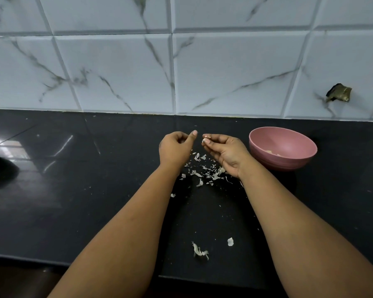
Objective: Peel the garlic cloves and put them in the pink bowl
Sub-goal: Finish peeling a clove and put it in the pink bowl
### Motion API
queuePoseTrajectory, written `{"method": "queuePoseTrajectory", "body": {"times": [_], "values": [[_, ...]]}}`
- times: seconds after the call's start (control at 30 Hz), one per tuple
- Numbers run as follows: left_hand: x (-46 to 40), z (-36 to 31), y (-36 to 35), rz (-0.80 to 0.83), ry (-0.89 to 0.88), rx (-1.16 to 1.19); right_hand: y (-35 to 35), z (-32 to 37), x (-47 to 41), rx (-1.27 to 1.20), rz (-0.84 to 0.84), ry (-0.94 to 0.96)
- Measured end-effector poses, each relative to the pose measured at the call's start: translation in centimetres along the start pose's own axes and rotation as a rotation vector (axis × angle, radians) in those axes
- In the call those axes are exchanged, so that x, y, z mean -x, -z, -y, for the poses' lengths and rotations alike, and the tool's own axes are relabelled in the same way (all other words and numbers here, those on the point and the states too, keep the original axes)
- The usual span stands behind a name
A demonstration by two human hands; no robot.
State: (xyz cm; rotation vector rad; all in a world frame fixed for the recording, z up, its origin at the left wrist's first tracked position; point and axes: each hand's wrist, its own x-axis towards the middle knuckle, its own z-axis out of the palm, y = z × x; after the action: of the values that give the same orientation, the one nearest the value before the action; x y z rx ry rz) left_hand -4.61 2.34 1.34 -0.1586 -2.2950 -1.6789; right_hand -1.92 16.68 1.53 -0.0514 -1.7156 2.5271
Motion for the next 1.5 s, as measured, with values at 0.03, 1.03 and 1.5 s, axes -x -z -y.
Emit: {"method": "queuePoseTrajectory", "body": {"times": [0.03,1.03,1.5], "values": [[0.1,-0.1,-0.1,0.014,0.006,0.058,0.0,0.0,0.1,0.03,-0.023,0.033],[-0.2,0.2,-1.0,0.129,0.302,0.87,-0.8,-0.6,0.2,0.411,-0.023,0.256],[0.6,0.1,-1.0,0.086,-0.21,-0.036,-0.7,-0.6,-0.1,0.406,-0.16,0.309]]}}
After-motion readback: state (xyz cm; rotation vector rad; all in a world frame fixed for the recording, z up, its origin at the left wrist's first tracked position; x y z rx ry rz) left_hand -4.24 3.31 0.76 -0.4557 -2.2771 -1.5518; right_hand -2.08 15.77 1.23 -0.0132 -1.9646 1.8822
